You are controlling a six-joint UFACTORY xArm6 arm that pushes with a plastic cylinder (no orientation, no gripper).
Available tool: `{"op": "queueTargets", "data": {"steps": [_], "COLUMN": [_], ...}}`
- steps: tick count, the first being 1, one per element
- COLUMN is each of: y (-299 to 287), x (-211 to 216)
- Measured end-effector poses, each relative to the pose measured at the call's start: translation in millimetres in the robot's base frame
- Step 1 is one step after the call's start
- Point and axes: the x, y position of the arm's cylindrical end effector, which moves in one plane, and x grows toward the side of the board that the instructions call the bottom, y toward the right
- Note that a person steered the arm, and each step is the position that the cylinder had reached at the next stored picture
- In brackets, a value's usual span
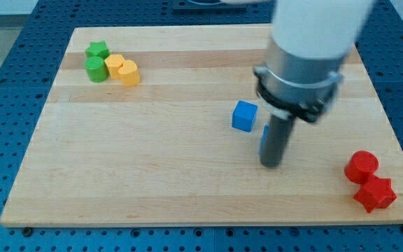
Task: Move the blue triangle right to the blue cube
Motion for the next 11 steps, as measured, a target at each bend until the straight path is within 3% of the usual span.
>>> {"op": "queueTargets", "data": {"steps": [2, 3, 4, 5, 6, 7, 8, 10, 11], "y": [-68, -81, -81, -67, -9, 15, 12, 1, 1], "x": [-127, -141, -68, 41, 101, 42, 17, -94, -119]}}
